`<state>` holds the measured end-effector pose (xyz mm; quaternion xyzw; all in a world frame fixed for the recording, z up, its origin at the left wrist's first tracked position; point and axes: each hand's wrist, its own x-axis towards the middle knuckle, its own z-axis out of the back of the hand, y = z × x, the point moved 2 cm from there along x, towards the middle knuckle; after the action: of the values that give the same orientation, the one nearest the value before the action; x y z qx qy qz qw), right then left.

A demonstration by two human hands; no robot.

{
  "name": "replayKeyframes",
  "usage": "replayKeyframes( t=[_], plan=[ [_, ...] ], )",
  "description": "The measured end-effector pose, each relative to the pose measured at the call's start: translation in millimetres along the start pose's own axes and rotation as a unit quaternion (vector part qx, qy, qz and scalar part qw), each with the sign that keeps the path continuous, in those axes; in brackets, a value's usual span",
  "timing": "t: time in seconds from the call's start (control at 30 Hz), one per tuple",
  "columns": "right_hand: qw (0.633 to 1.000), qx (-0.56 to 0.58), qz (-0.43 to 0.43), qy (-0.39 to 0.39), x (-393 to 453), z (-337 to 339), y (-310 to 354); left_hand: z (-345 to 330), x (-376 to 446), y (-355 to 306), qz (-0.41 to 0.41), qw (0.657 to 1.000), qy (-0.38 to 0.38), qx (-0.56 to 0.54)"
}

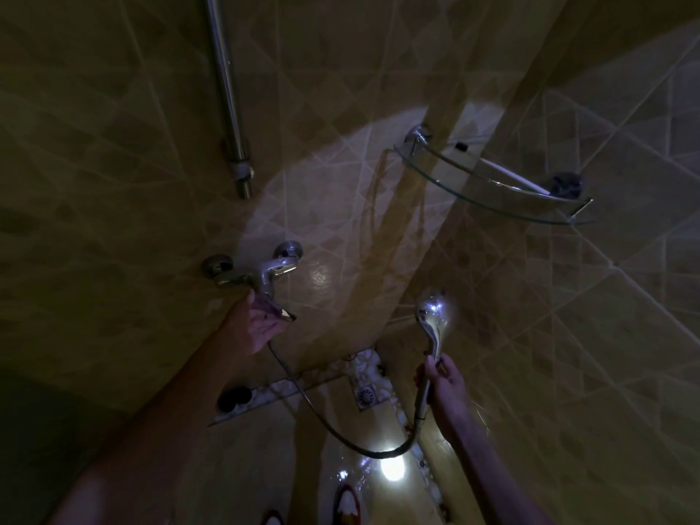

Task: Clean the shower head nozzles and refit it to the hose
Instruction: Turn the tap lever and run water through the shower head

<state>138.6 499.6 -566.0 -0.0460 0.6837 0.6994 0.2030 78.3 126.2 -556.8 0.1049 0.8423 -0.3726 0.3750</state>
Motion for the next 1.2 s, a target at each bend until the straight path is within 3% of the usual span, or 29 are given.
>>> replayKeyframes(
  t=[0.23, 0.4, 0.7, 1.2],
  plan=[
    [1.0, -0.001, -0.003, 0.005, 0, 0, 2, -12, -9, -5, 0.058, 0.996, 0.045, -0.048],
    [1.0, 0.003, -0.006, 0.0, -5, -1, 6, -15, -21, -9, 0.047, 0.997, 0.001, -0.058],
    [1.0, -0.004, 0.008, -0.005, -4, 2, 4, -24, -30, -6, 0.047, 0.996, 0.026, -0.065],
    [1.0, 0.0, 0.022, 0.005, -2, 8, 1, -23, -20, -1, 0.037, 0.996, 0.005, -0.076]
  ],
)
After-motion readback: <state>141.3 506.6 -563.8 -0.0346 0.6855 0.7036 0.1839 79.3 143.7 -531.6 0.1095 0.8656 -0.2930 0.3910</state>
